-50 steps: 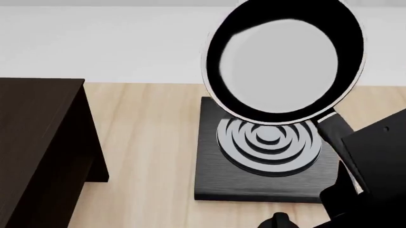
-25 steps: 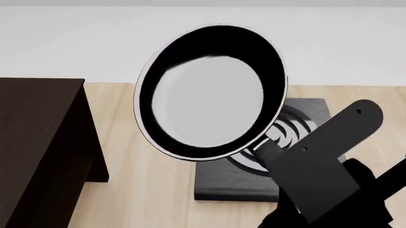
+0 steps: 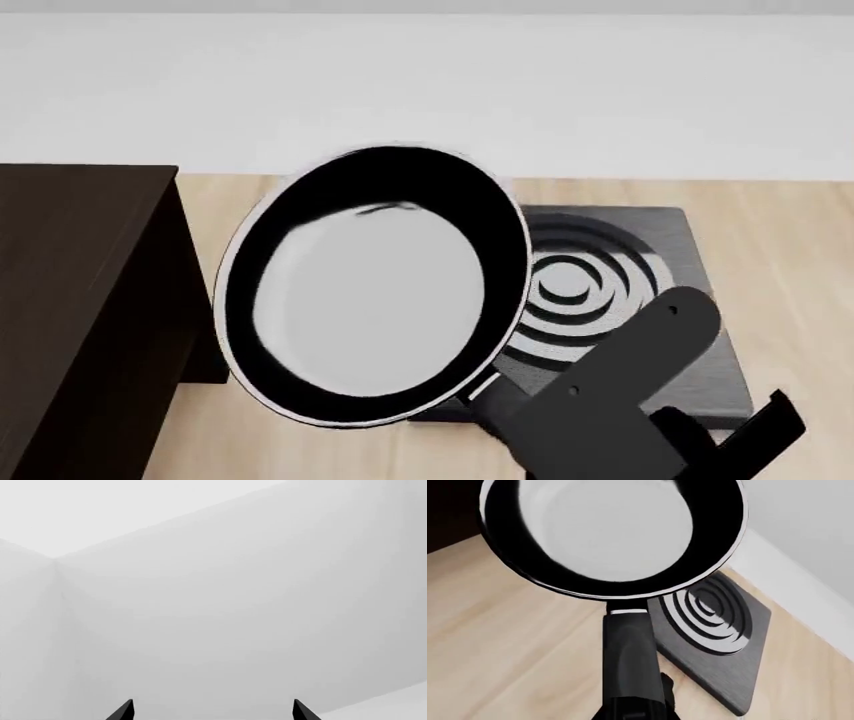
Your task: Put the frying pan under the cabinet shelf.
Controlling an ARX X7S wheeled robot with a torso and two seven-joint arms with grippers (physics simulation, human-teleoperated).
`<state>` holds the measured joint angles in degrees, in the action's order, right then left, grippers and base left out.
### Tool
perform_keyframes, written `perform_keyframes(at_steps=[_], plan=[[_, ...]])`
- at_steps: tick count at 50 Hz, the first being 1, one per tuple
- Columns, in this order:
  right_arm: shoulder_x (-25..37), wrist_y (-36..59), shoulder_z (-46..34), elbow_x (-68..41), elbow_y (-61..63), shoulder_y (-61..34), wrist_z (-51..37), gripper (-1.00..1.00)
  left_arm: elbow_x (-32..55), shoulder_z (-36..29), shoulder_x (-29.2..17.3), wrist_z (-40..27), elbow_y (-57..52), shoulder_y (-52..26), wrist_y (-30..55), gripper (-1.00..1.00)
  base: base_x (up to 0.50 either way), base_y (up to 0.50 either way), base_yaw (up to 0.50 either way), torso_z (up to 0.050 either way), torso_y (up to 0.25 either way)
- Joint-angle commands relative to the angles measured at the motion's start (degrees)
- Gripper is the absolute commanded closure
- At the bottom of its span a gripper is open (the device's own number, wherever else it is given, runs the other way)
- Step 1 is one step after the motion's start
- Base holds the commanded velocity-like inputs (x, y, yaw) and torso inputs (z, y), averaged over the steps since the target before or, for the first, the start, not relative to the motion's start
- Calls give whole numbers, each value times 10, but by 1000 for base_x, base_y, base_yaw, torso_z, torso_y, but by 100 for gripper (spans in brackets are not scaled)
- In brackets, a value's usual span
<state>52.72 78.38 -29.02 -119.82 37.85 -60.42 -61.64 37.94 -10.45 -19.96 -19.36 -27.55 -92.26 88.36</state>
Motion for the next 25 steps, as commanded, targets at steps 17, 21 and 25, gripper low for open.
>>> perform_keyframes(at_steps=[17,21,25], plan=[[-1,6,-5,45,1,24,33,100,35,-1,-15,-30,4,1,-8,-100,0,0,0,1,1],[-5,9,-10,56,-2,31,39,100,37,-3,-20,-32,5,8,-17,-100,0,0,0,0,3],[-10,11,-15,64,-7,37,45,100,42,-2,-21,-36,5,9,-16,-100,0,0,0,0,2]])
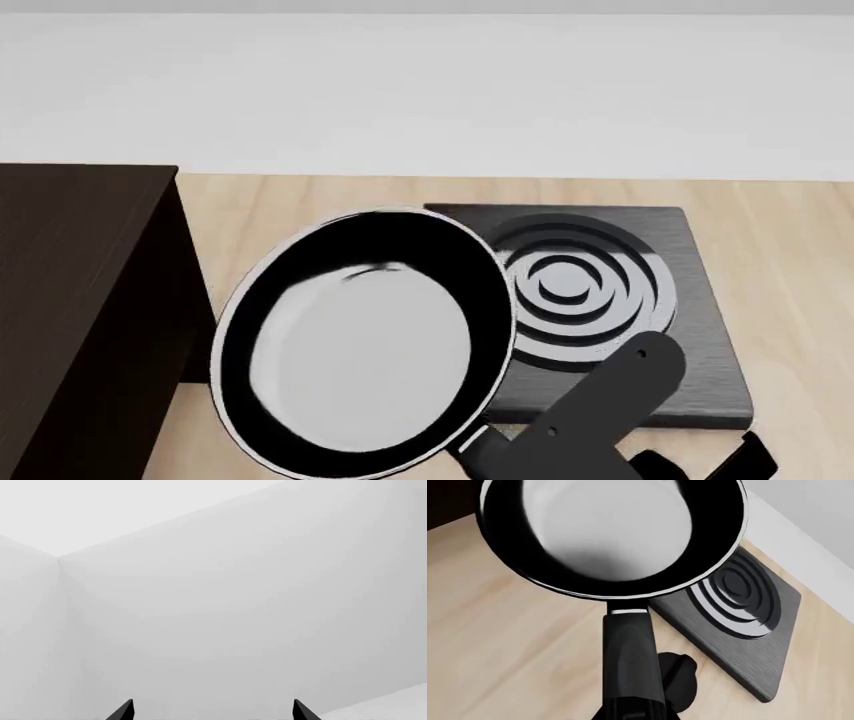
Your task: Put the frying pan under the cabinet shelf.
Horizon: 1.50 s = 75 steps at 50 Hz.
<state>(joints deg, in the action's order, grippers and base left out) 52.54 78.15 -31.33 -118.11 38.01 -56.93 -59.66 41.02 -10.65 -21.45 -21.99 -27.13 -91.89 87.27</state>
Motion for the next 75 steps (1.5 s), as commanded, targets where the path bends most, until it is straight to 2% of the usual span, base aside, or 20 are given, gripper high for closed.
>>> perform_keyframes(at_steps=[1,20,46,60,75], plan=[[-11,15,6,51,-10,5,27,100,13,1,-7,-10,0,6,-5,-100,0,0,0,0,0],[-40,18,-4,114,-24,39,74,100,33,5,-17,-24,-2,15,-11,-100,0,0,0,1,1],[-62,-6,-5,279,-48,116,220,100,55,5,-34,-43,-11,23,-19,-100,0,0,0,1,2],[-85,-33,-38,368,-75,139,295,100,62,-1,-38,-49,-7,22,-26,-100,0,0,0,1,1],[-121,-29,-84,410,-106,120,334,100,83,10,-41,-62,-11,15,-17,-100,0,0,0,0,1]])
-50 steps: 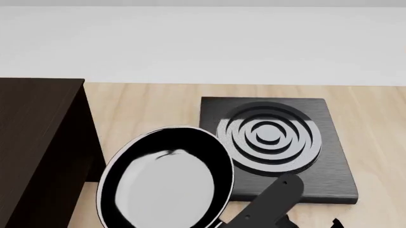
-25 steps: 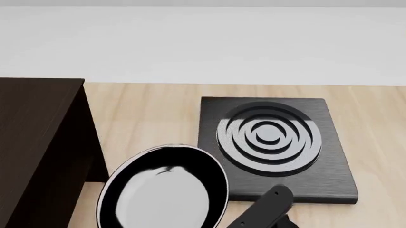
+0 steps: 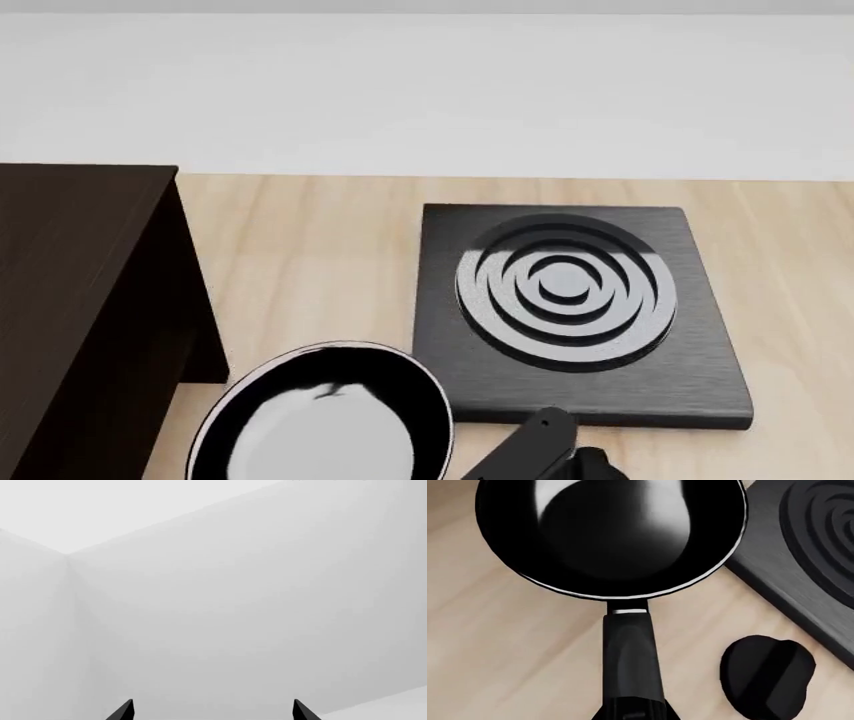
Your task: Put the frying pan under the cabinet shelf.
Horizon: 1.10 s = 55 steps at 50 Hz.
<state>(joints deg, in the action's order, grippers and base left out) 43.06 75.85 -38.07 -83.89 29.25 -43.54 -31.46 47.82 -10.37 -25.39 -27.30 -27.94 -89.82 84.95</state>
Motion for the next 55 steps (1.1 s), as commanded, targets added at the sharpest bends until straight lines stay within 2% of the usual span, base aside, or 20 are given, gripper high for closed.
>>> perform_keyframes(at_steps=[1,27,55], plan=[[-27,-7,-18,70,-20,-15,56,100,16,7,-2,-10,-3,-6,7,-100,0,0,0,0,10],[-52,-20,-75,132,-78,-36,115,100,46,7,-18,-28,-3,-6,-3,-100,0,0,0,1,1],[-98,-113,-156,251,-195,-48,239,100,80,18,-34,-52,-11,0,-3,-100,0,0,0,0,1]])
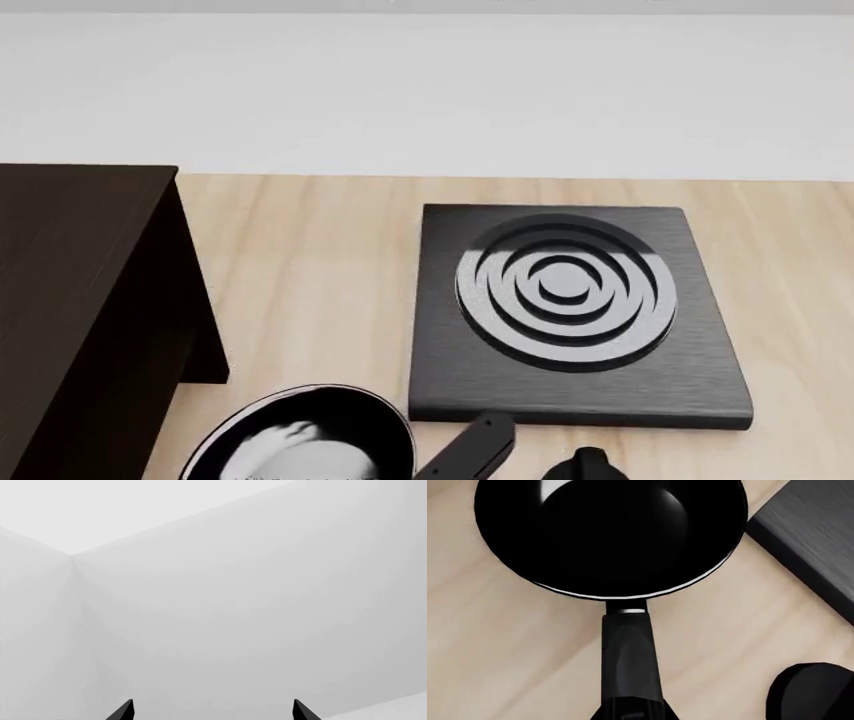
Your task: Put the frying pan under the cabinet shelf.
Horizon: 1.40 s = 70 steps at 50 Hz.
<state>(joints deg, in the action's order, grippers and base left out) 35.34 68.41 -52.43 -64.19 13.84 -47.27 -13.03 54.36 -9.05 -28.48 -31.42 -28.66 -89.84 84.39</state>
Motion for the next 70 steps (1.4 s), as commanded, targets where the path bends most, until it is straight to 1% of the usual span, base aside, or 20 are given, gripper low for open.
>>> perform_keyframes(at_steps=[1,2,6,10,27,39,46,56,70], plan=[[-23,-47,-19,63,-50,-11,65,100,37,28,8,-16,-3,2,15,-100,0,0,0,0,0],[-27,-53,-24,71,-61,-11,71,100,35,21,5,-22,-12,-4,20,-100,0,0,3,0,0],[-39,-69,-33,83,-86,-10,90,100,60,36,15,-36,-14,-13,37,-100,0,0,1,0,0],[-49,-88,-44,100,-114,-10,111,100,75,34,15,-48,-16,-17,39,-100,0,1,2,0,0],[-89,-120,-64,117,-208,-8,166,100,96,13,3,-68,-17,-20,18,-100,0,0,1,0,0],[-94,-86,-53,63,-176,16,159,100,106,2,-3,-79,-17,-30,10,-100,0,1,1,0,0],[-110,-88,-55,58,-207,22,172,100,110,-2,-10,-86,-19,-33,8,-100,1,2,3,0,0],[-98,-51,-39,3,-127,48,127,100,111,-15,-13,-87,-15,-37,-4,-100,0,1,1,0,0],[-89,-25,-24,-54,-78,80,86,100,118,-23,-14,-95,-7,-48,-10,-100,0,0,0,0,0]])
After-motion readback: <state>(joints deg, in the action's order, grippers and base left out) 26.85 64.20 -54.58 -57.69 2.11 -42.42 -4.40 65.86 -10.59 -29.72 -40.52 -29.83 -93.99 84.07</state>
